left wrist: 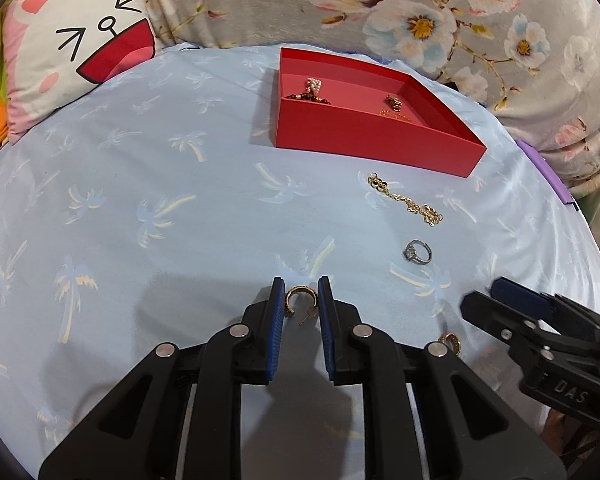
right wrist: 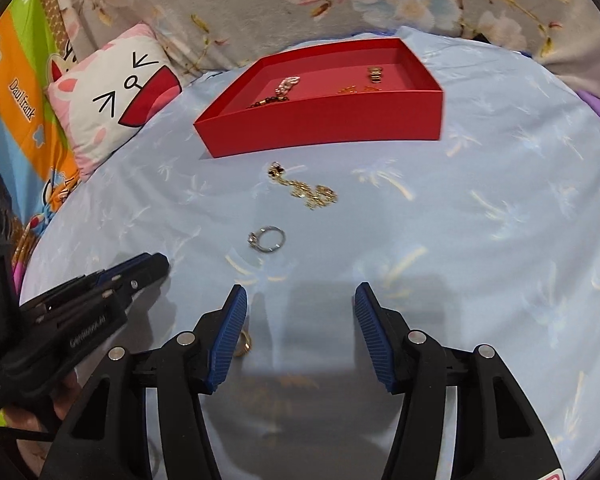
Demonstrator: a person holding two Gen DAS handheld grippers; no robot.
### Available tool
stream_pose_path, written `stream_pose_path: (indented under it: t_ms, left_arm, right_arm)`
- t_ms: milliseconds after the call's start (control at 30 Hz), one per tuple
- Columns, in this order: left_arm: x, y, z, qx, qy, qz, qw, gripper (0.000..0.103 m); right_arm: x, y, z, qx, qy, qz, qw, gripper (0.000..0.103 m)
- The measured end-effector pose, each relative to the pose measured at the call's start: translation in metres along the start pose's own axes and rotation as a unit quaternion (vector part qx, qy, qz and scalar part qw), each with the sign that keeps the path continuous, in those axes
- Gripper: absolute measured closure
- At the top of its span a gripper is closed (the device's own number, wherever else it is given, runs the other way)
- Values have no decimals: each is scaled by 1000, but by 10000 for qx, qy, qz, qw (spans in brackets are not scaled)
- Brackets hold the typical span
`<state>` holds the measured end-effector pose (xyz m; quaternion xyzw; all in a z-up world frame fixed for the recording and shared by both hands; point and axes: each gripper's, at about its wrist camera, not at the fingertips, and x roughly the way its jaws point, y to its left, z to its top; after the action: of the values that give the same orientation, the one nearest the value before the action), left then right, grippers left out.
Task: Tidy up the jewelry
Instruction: 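Grasp the gold pendant chain with the right tool while the left tool holds the hoop earring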
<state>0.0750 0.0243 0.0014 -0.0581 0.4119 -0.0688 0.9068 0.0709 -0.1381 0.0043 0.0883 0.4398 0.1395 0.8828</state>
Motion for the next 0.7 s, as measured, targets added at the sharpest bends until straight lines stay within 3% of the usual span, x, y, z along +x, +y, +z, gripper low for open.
stream_pose_path:
  t_ms: [700]
  left_arm:
    - [1,4,0,-72,6,-201,9998,87]
  right_arm:
    - [30,5,46,-181,68,-161,9997,55]
